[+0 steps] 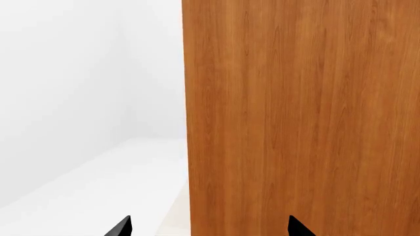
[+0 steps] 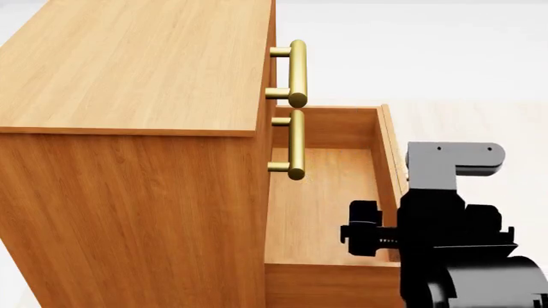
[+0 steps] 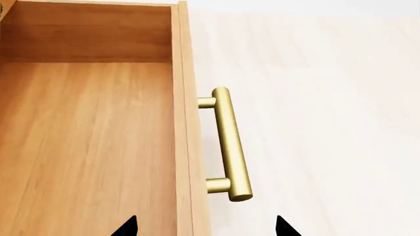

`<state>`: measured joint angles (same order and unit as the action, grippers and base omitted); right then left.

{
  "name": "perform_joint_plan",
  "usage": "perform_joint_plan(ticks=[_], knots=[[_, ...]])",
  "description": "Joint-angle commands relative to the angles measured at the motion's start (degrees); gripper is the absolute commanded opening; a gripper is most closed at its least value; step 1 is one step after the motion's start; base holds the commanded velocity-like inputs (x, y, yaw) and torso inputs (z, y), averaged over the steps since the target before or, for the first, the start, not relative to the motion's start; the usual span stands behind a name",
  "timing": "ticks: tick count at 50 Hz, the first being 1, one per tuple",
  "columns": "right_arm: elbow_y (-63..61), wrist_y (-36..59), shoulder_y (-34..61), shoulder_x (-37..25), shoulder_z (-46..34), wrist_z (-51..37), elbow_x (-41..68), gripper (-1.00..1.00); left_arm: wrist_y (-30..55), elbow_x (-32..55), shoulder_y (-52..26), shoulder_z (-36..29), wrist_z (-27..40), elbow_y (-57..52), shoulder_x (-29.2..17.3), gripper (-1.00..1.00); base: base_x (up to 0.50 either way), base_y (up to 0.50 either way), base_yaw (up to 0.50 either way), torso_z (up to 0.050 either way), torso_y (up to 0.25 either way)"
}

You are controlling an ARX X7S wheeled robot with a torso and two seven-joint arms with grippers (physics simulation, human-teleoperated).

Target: Put the bowl in the bottom drawer of the cabinet and close it.

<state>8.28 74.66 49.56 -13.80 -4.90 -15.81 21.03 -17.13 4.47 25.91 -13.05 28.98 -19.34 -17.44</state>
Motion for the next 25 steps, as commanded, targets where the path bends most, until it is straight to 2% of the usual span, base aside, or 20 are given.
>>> perform_joint_plan(ticks=[1, 25], knots=[[6.3, -3.3, 1.9, -0.5, -1.8, 1.3, -0.8, 1.0, 0.1, 0.0, -0.1, -0.3, 0.3, -0.1, -0.3, 1.0, 0.0, 0.0, 0.0, 0.0, 0.0], [12.0, -7.5, 2.7, -1.1, -2.1, 1.4, -1.8, 1.0, 0.1, 0.4, -0.1, -0.7, 0.9, -0.2, -0.9, 1.0, 0.0, 0.0, 0.0, 0.0, 0.0]])
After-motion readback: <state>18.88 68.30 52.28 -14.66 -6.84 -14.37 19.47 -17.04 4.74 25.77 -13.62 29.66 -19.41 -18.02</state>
